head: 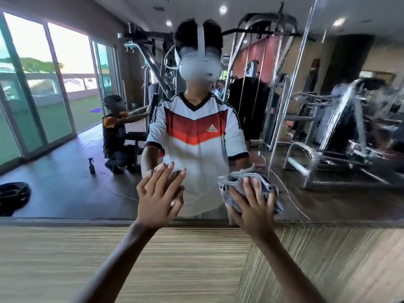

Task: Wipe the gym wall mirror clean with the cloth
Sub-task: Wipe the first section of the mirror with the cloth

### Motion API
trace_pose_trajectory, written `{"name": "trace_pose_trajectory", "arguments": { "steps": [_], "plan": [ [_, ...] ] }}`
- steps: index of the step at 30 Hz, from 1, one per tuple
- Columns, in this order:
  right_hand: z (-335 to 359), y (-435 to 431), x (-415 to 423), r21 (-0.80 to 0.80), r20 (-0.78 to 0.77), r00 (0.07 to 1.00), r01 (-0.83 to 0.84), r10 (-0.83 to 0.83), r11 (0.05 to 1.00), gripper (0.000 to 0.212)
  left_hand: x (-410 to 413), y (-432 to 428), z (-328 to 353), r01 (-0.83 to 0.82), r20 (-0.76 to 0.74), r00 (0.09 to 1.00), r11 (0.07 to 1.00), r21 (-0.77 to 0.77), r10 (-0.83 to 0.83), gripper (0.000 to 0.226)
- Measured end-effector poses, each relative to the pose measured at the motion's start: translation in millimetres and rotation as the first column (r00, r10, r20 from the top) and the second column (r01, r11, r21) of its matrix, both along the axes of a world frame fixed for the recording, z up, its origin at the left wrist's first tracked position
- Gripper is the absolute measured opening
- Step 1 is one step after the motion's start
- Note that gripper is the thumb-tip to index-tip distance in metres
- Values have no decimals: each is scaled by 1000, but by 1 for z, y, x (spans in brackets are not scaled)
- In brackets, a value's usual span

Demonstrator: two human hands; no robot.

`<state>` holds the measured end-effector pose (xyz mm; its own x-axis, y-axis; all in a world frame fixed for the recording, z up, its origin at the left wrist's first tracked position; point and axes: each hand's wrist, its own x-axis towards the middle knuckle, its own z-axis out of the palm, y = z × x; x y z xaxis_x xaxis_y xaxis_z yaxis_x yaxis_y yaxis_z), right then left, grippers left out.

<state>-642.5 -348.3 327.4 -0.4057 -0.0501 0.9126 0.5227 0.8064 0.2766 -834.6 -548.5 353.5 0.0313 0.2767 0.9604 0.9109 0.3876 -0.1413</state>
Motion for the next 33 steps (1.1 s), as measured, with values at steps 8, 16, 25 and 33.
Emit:
{"name": "trace_pose_trajectory", "arguments": {
  "steps": [8,16,25,33],
  "plan": [
    [145,-35,-47,-95,-244,970,-1,-23,995,57,14,20,75,-7,-17,1000,997,71,8,52],
    [115,-11,-17,43,-91,996,11,-7,999,54,10,18,130,-41,32,999,996,84,39,54],
    [198,-49,-64,-82,-238,971,-10,-10,997,58,4,26,138,-169,-66,981,972,166,182,56],
    [172,10,-8,-47,-219,971,87,-95,995,60,4,29,137,-184,-78,976,963,197,203,57]
  ]
}}
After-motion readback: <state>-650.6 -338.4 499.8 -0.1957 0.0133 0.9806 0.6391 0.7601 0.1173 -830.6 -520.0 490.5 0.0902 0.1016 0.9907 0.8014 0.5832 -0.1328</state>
